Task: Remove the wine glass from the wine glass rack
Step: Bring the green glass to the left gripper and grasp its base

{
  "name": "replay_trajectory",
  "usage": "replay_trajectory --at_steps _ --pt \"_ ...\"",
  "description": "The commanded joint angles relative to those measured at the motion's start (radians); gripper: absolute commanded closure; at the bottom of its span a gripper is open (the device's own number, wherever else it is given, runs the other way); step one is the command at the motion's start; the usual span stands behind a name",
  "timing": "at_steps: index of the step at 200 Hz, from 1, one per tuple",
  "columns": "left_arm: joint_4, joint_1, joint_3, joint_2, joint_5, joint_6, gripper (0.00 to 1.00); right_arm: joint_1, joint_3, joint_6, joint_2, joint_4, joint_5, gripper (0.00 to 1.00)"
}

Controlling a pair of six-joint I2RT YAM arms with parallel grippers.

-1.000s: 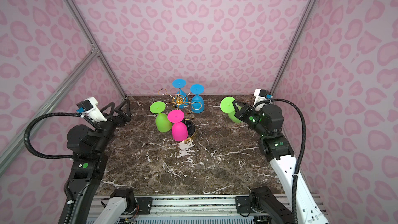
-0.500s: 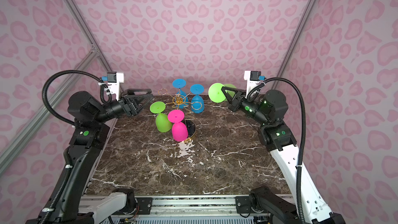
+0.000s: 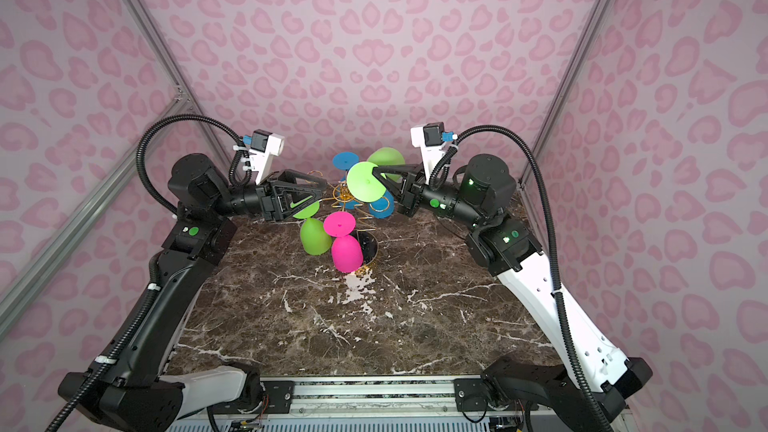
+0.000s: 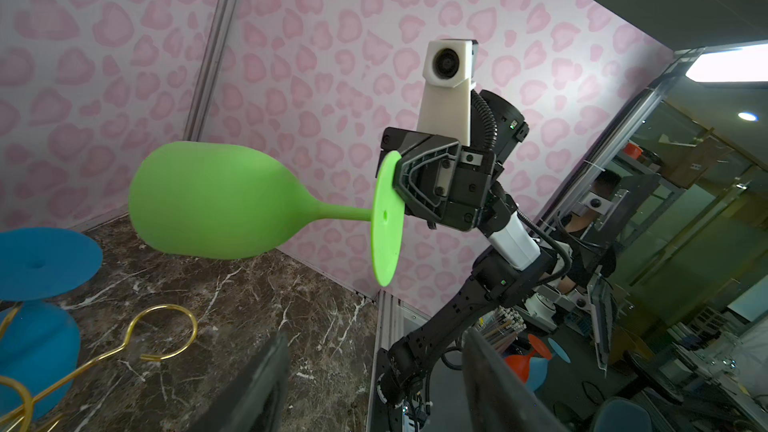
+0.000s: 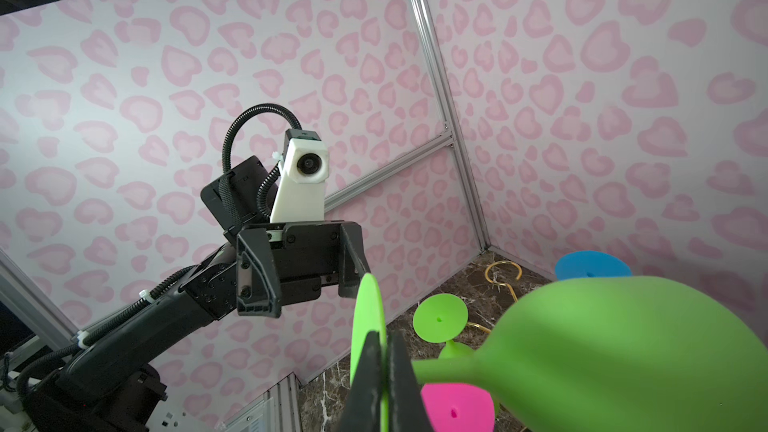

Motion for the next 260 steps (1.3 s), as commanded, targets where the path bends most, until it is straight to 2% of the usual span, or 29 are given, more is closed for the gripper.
replay_trajectory --at_steps 1,59,88,157,161,230,260 --pt "0.040 -0.007 0.018 0.006 0.033 0.008 0.33 0.025 0.011 -0.014 0.020 0.036 0.000 1.00" --pt "0.041 -0.019 0.017 0.019 0.037 0.013 0.36 0.096 0.065 -0.009 0.090 0.051 0.002 1.00" --pt "0.043 -0.027 0.017 0.025 0.038 0.012 0.40 0.121 0.077 -0.004 0.123 0.058 0.018 1.00" --pt "0.047 -0.042 0.032 0.038 0.039 0.005 0.63 0.150 0.098 0.006 0.168 0.081 0.052 1.00" --pt "0.047 -0.042 0.033 0.038 0.039 0.004 0.67 0.150 0.097 0.007 0.170 0.083 0.052 1.00" --pt "0.064 -0.050 0.053 0.044 0.011 -0.038 0.96 0.161 0.089 0.011 0.173 0.080 0.051 1.00" --pt "0.068 -0.049 0.076 0.053 -0.003 -0.096 0.96 0.161 0.061 0.003 0.152 0.078 0.072 0.98"
